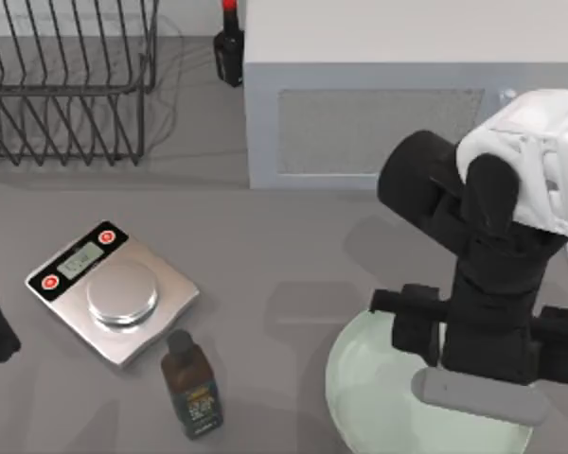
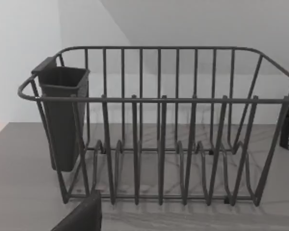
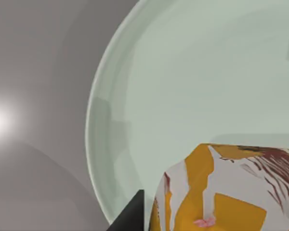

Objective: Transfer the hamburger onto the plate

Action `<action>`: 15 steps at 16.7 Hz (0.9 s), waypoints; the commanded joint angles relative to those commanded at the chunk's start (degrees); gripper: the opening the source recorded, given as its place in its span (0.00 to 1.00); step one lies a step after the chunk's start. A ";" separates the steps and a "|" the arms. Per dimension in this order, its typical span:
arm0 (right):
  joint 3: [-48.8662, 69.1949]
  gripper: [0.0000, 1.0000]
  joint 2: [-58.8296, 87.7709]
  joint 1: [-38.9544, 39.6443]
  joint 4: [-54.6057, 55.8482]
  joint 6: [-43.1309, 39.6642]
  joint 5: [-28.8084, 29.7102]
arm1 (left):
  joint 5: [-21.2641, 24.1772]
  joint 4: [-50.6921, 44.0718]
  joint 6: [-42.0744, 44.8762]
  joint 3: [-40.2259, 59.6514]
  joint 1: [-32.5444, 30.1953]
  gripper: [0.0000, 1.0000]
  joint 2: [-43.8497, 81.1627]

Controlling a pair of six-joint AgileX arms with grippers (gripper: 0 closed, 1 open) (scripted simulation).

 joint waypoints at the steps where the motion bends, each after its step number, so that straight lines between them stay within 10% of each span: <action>1: 0.34 0.00 0.13 0.71 0.54 -3.69 0.08 | 0.00 0.00 0.00 0.00 0.00 1.00 0.00; 15: -1.71 0.00 1.28 2.32 6.45 -13.18 0.35 | 0.00 0.00 0.00 0.00 0.00 1.00 0.00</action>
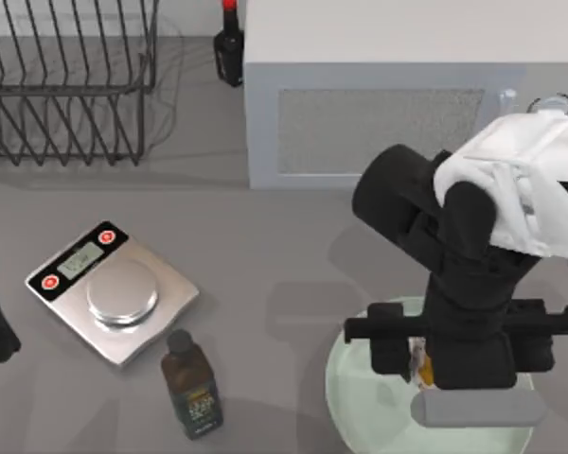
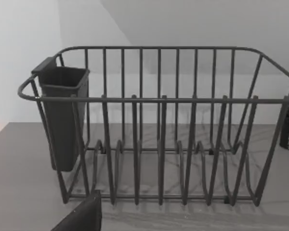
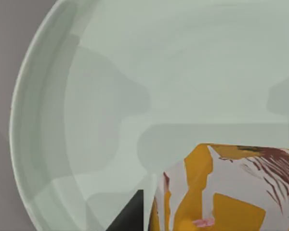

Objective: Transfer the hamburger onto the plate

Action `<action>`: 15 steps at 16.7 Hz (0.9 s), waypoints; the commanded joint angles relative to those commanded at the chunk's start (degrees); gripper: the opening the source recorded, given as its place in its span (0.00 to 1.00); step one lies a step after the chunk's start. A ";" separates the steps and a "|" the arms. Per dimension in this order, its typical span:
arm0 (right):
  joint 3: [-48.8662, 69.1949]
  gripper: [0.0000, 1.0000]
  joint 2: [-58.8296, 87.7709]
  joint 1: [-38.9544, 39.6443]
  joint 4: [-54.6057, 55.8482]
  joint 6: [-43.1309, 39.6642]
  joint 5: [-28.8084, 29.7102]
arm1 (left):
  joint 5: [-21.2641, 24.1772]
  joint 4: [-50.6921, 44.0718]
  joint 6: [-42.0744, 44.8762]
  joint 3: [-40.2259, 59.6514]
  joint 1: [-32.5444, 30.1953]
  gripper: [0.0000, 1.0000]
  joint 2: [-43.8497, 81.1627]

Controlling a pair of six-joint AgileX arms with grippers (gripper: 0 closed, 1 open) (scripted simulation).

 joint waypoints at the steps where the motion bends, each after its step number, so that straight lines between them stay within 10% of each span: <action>1: -1.18 0.00 0.62 -0.03 1.99 -0.07 0.00 | 0.00 0.00 0.00 0.00 0.00 1.00 0.00; 8: -3.98 0.00 2.15 -0.06 6.16 -0.35 0.05 | 0.00 0.00 0.00 0.00 0.00 1.00 0.00; 15: -3.98 0.53 2.15 -0.06 6.16 -0.35 0.05 | 0.00 0.00 0.00 0.00 0.00 1.00 0.00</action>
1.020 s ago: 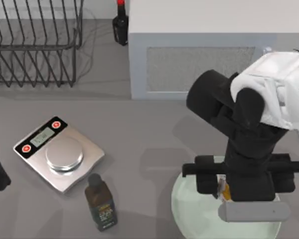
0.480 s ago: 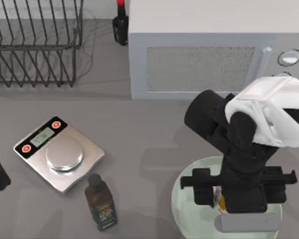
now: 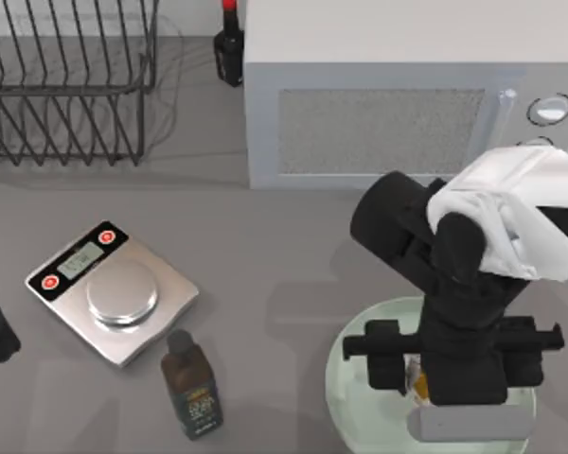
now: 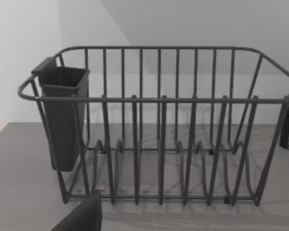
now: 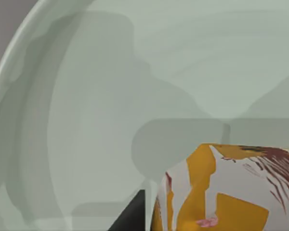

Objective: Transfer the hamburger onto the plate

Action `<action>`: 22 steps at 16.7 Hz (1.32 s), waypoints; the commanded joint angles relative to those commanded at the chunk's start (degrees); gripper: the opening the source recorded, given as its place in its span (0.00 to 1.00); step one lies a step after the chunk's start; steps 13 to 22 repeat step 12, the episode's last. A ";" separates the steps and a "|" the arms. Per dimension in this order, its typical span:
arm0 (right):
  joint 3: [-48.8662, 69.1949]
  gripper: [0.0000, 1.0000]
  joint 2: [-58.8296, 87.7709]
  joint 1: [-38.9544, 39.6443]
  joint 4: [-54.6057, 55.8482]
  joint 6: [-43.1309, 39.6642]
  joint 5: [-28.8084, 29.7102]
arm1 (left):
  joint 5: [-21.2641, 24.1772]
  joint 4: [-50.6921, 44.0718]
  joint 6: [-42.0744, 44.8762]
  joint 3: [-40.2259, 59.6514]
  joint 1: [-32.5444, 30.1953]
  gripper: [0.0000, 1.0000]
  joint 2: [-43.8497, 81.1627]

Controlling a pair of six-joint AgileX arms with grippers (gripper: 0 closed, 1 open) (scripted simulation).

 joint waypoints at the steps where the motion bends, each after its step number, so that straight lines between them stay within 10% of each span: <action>1: 0.00 0.60 0.00 0.00 0.00 0.00 0.00 | 0.00 0.00 0.00 0.00 0.00 1.00 0.00; 7: 0.00 1.00 0.00 0.00 0.00 0.00 0.00 | 0.00 0.00 0.00 0.00 0.00 1.00 0.00; 22: 0.00 1.00 0.00 0.00 0.00 0.00 0.00 | 0.00 0.00 0.00 0.00 0.00 1.00 0.00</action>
